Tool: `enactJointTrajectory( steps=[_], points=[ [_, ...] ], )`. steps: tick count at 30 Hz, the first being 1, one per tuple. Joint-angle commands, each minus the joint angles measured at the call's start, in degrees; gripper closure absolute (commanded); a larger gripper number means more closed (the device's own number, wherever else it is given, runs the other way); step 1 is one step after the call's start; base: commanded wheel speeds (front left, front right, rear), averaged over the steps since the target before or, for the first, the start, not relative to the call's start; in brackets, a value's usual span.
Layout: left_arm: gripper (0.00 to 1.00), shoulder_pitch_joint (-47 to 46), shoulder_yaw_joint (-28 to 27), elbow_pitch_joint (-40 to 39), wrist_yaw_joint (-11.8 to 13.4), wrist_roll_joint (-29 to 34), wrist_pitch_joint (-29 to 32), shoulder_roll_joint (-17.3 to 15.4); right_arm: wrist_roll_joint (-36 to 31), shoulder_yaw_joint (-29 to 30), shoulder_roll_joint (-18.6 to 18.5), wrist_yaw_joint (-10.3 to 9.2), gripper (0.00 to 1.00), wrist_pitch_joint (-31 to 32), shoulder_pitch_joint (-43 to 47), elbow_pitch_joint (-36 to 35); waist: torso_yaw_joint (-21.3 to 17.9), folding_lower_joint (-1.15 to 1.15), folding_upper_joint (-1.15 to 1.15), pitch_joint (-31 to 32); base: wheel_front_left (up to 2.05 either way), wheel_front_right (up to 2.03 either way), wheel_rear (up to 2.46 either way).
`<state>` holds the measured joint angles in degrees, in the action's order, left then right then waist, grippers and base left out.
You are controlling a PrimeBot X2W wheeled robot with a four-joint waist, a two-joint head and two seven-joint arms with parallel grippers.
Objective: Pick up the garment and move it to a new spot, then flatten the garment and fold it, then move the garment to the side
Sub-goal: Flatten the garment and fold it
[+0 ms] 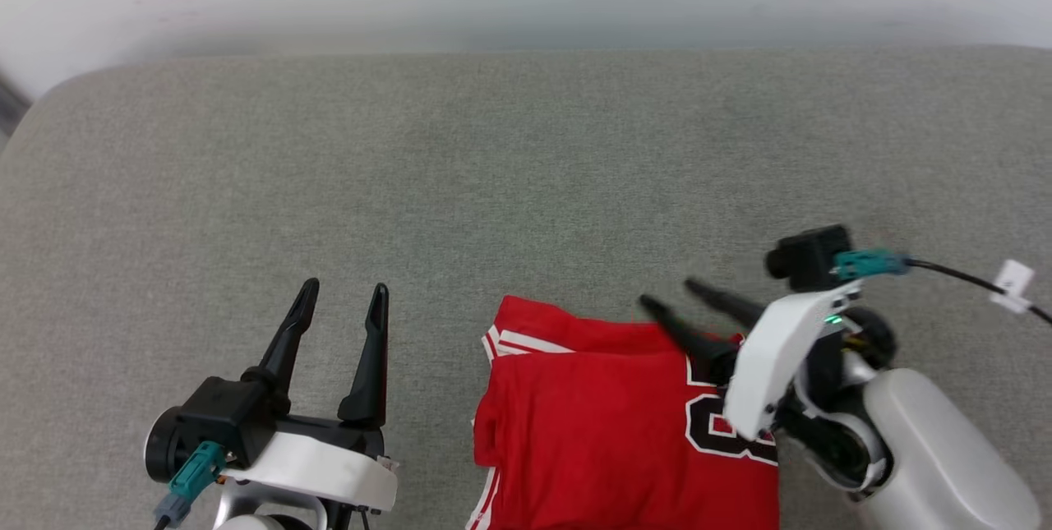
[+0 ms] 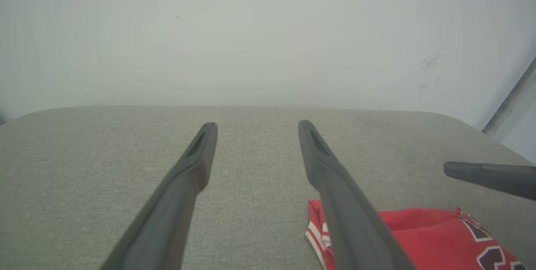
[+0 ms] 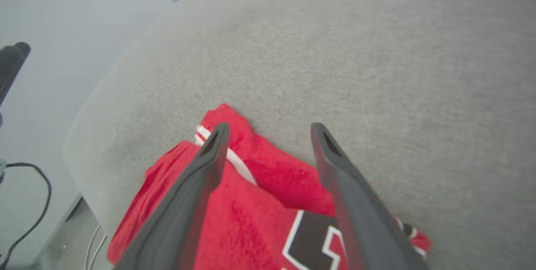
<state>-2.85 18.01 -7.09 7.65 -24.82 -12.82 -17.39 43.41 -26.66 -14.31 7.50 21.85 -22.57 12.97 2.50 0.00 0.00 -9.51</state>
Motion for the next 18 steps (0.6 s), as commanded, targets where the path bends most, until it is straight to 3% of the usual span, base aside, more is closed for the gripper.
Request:
enactJointTrajectory(
  steps=[1,6,12,18],
  points=[
    [0.00,0.48,-0.18,0.05,0.28,0.03,-0.31,-0.20,-2.90,1.44,-0.36,-0.02,0.00,-2.25,-0.01,0.29,-0.63,0.00,0.00,0.54,0.00,0.00,0.00],
    [0.00,1.44,-0.77,0.43,0.91,-0.37,-0.59,-0.33,-12.23,9.94,-0.97,-0.02,0.00,-8.26,3.39,-0.07,-2.23,0.00,0.00,1.58,0.00,0.00,0.00],
    [0.00,2.83,-1.97,0.87,1.43,-1.11,-0.99,-0.49,-21.40,21.64,0.60,-0.02,0.00,-14.00,8.64,-5.95,-4.01,0.00,0.00,2.84,0.00,0.00,0.00],
    [0.00,4.08,-3.08,1.52,2.03,-1.43,-1.47,-0.58,-27.31,27.38,3.09,-0.01,0.00,-20.11,14.22,-12.81,-4.97,0.00,0.00,4.82,0.00,0.00,0.00]
  ],
)
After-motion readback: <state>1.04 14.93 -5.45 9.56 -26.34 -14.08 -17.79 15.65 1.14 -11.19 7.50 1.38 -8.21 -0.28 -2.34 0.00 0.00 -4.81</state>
